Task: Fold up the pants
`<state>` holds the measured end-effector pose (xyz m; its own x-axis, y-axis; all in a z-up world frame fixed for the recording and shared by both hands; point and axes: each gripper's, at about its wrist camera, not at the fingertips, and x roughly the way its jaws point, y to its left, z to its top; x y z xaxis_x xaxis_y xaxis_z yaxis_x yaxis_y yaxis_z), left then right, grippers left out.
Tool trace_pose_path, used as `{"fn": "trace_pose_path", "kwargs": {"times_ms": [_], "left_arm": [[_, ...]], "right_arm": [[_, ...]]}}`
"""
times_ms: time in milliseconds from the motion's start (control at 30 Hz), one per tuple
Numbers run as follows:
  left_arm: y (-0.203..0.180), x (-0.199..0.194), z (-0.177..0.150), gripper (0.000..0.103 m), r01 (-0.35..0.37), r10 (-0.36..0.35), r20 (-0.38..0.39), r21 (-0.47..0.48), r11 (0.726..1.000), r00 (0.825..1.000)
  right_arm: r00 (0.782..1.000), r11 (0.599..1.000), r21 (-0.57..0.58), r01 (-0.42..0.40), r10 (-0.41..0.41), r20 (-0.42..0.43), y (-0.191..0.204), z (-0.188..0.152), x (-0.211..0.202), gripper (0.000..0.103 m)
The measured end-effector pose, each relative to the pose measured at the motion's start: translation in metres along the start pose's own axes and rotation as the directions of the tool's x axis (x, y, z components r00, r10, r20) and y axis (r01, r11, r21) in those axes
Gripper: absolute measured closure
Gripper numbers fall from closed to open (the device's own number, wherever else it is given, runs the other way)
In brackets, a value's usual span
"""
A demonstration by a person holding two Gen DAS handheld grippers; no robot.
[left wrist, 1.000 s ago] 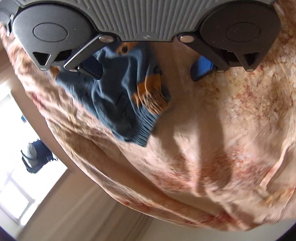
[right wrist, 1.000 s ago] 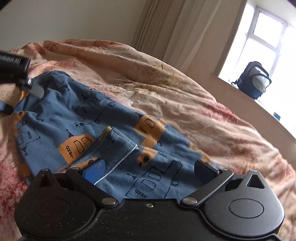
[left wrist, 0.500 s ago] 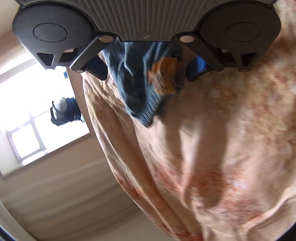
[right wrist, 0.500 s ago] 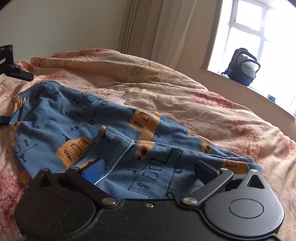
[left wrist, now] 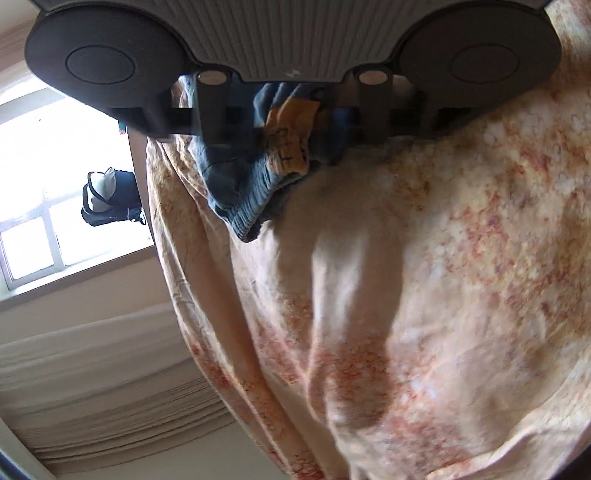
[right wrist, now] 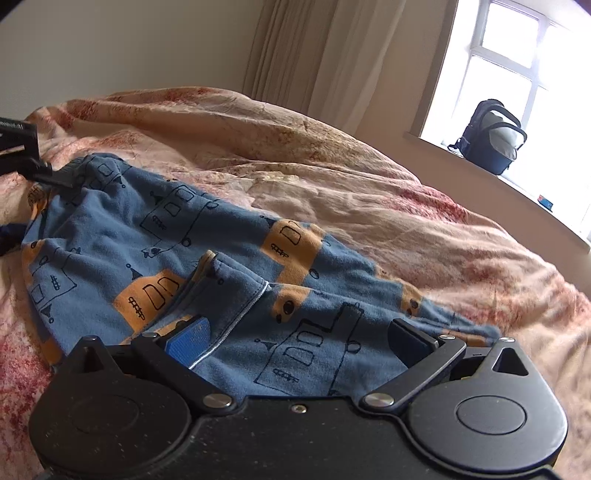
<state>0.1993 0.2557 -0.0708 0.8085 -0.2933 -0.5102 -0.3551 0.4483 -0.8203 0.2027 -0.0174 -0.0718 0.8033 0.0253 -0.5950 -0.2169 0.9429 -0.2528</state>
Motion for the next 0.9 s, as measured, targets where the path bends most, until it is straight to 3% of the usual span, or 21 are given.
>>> {"fn": "trace_pose_path", "kwargs": {"times_ms": [100, 200, 333, 400, 467, 600, 700, 767, 800, 900], "left_arm": [[-0.006, -0.002, -0.002, 0.081, 0.015, -0.015, 0.019, 0.028, 1.0, 1.0], [-0.032, -0.013, -0.009, 0.085, -0.008, -0.009, 0.083, 0.207, 0.978, 0.997], [-0.079, -0.027, -0.031, 0.086, -0.044, -0.025, 0.145, 0.454, 0.89, 0.989], [-0.108, -0.034, -0.046, 0.086, -0.043, -0.055, 0.16, 0.555, 0.831, 0.986], [-0.137, -0.042, -0.067, 0.086, -0.011, -0.119, 0.152, 0.662, 0.749, 0.981], [-0.195, -0.043, -0.13, 0.085, 0.06, -0.205, 0.058, 0.847, 0.527, 0.977], [-0.22, -0.033, -0.188, 0.085, 0.104, -0.194, -0.037, 0.933, 0.345, 0.98], [-0.226, -0.024, -0.23, 0.084, 0.125, -0.176, -0.084, 0.963, 0.239, 0.981], [-0.227, -0.019, -0.248, 0.084, 0.132, -0.16, -0.101, 0.97, 0.204, 0.982], [-0.222, 0.0, -0.297, 0.084, 0.158, -0.108, -0.144, 0.978, 0.139, 0.984]], "right_arm": [[1.0, 0.995, -0.103, -0.011, 0.013, 0.017, -0.001, 0.004, -0.016, 0.001], [0.999, 0.983, -0.184, -0.015, 0.02, 0.029, -0.006, 0.001, -0.037, 0.001], [0.999, 0.986, -0.165, -0.009, 0.015, 0.036, -0.031, -0.006, -0.068, 0.001], [0.999, 0.993, -0.12, 0.003, 0.002, 0.04, -0.05, -0.01, -0.082, 0.001], [0.999, 0.996, -0.087, 0.024, -0.02, 0.04, -0.068, -0.015, -0.095, 0.001], [0.995, 0.995, -0.039, 0.09, -0.088, 0.037, -0.106, -0.026, -0.112, 0.001], [0.984, 0.984, 0.04, 0.172, -0.174, 0.027, -0.141, -0.037, -0.118, 0.001], [0.974, 0.968, 0.111, 0.225, -0.227, 0.003, -0.165, -0.048, -0.118, 0.001], [0.969, 0.958, 0.142, 0.248, -0.248, -0.02, -0.177, -0.053, -0.116, 0.001], [0.949, 0.931, 0.184, 0.315, -0.313, -0.042, -0.202, -0.069, -0.118, 0.001]]}}
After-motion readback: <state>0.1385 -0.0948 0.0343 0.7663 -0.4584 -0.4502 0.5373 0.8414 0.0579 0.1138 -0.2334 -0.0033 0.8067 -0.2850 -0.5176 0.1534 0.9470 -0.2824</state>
